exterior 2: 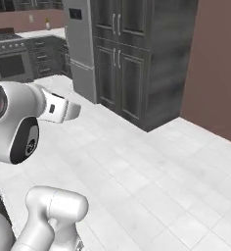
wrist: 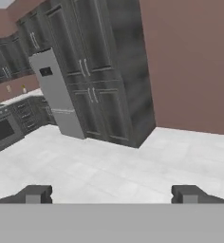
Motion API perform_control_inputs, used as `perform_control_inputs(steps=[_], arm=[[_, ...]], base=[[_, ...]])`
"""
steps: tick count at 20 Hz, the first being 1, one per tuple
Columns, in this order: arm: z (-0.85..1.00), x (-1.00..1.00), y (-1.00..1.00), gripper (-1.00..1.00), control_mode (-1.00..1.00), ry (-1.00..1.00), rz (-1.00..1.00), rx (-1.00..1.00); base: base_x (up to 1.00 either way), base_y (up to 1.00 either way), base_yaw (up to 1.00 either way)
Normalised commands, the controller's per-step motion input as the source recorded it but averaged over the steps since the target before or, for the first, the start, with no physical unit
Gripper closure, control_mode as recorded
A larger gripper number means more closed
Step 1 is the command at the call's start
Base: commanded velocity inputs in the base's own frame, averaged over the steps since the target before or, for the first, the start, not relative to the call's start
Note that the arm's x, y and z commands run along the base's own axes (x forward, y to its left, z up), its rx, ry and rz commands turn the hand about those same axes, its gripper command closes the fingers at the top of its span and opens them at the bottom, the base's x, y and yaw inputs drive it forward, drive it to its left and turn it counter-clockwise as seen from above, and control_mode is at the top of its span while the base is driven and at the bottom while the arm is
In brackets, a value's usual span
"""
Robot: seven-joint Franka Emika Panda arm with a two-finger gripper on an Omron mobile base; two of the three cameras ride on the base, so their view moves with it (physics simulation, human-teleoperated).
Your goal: Take the smaller bowl and place it next to the appetizer plate on the dining counter , and place the larger bowl next to the plate with cooked food.
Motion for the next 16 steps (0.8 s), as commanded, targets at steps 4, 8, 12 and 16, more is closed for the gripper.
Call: perform_control_inputs(steps=[4, 8, 12, 16], arm=[[0.0, 0.0, 0.0, -1.0, 1.0, 0.0, 0.0, 0.0], [0.0, 0.0, 0.0, -1.0, 1.0, 0.0, 0.0, 0.0], [0.0, 0.0, 0.0, -1.0, 1.0, 0.0, 0.0, 0.0], [0.0, 0.0, 0.0, -1.0, 1.0, 0.0, 0.0, 0.0]], base=[[1.0, -0.29, 0.54], [1.0, -0.28, 0.54], [1.0, -0.29, 0.49], [1.0, -0.13, 0.4]])
